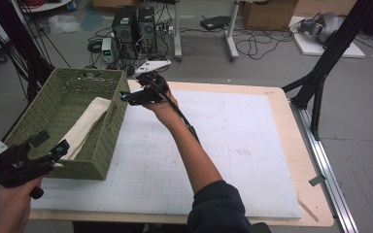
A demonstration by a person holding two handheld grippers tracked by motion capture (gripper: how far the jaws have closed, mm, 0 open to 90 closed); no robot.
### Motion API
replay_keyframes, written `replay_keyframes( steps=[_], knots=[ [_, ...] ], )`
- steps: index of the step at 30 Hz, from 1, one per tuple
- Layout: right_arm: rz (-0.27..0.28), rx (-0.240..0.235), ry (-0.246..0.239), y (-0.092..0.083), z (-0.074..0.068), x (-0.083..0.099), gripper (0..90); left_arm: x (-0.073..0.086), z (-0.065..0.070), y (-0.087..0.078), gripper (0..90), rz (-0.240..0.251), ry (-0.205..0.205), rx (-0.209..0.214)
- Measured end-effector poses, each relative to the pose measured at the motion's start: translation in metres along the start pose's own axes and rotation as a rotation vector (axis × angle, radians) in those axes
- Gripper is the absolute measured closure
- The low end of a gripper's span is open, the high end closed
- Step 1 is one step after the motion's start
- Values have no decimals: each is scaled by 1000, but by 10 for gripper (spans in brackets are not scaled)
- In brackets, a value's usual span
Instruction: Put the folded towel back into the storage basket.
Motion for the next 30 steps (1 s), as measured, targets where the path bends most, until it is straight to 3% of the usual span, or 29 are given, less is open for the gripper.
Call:
replay_keyframes(
  steps=[3, 7, 18, 30],
  knots=[
    [5, 6, 3, -11, 3, 4, 194, 1, 4, 3, 176, -7, 10, 14],
    [3, 30, 2, -36, 12, 16, 194, 2, 16, 10, 177, -18, 26, 63],
    [3, 88, 20, -93, 26, 49, 193, 7, 31, 29, 177, -54, 53, 112],
    [-19, 207, 47, -163, 43, 98, 190, 12, 56, 51, 177, -72, 73, 188]
  ],
)
Point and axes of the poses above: each handheld gripper's, and its own axes: y roughly forward along the jaws, x roughly out of its underside, z roughly to its right, the point moved 10 cm from there along y, roughly forward along the jaws
